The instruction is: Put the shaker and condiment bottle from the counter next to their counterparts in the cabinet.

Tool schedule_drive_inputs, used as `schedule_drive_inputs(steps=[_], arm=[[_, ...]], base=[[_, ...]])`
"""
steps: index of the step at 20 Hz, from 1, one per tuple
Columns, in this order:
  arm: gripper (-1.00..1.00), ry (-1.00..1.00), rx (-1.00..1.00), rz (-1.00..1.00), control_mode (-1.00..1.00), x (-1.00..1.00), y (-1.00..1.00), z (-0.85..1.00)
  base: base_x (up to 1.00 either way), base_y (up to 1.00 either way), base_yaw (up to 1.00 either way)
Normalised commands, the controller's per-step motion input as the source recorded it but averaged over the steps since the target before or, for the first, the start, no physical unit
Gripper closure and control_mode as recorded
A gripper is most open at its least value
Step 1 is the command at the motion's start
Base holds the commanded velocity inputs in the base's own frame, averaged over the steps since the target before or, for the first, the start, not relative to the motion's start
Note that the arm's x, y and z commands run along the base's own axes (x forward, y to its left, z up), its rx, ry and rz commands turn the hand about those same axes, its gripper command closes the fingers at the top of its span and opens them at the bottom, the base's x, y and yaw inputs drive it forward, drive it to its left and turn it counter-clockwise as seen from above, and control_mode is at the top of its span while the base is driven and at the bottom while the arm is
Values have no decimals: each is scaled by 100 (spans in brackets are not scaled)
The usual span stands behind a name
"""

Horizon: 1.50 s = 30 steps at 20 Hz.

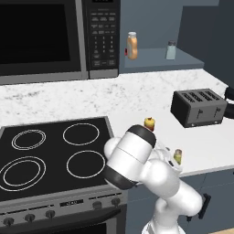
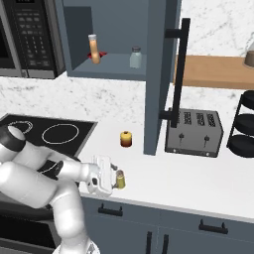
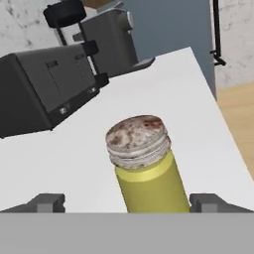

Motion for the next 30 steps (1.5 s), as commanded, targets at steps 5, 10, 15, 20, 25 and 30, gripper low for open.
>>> schedule_drive_inputs(steps=[5, 10, 15, 20, 25, 30], arm=[[-100, 0, 0, -7, -100, -65, -55, -14], [100, -4, 0, -6, -100, -37, -29, 3], [100, 2, 3, 0, -100, 0, 0, 17], [100, 9, -3, 0, -100, 39, 0, 95], [100, 2, -9, 1, -100, 58, 0, 100], [100, -2, 1, 0, -100, 1, -5, 29]], base=[[0, 0, 0], [0, 0, 0], [0, 0, 0], [0, 0, 0], [0, 0, 0], [0, 0, 0]])
